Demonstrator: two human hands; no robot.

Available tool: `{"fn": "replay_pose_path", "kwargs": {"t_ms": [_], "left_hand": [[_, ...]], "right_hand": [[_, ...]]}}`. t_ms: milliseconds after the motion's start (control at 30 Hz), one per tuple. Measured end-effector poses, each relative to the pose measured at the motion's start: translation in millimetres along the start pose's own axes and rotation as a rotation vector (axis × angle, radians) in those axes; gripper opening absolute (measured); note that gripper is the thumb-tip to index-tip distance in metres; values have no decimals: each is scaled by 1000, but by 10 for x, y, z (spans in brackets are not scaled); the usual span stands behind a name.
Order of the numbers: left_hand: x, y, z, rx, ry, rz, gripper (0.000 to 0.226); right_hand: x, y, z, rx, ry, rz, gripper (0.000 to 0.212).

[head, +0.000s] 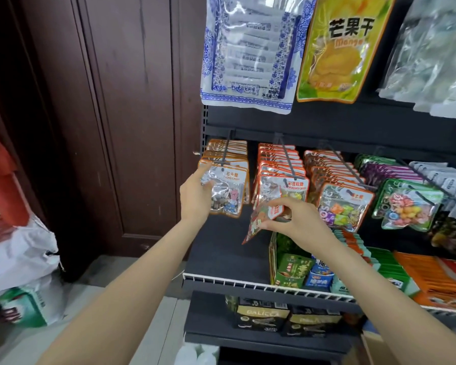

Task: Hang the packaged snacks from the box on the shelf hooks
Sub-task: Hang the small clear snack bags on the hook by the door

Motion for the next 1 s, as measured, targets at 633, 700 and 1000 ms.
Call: {"fn": "replay_pose_path", "kwargs": {"t_ms": [633,700,1000], "left_hand": [[365,60,-373,4,337,409,44],[524,294,-434,-153,494,306,37],[684,1102,-509,-551,378,56,68]], "right_hand": [[83,-152,73,154,-17,86,24],[180,-196,111,169,-7,152,25],[575,-419,265,270,106,492,23]]}}
Point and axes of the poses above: each hand's wrist, its own z-axis towards the middle knuckle, its own y-axis out of the palm, x = y × z, the point moved 10 cm from there along z, towards the middle knuckle, and after that the axes turned 11 degrees about y, right-handed, at the moved point
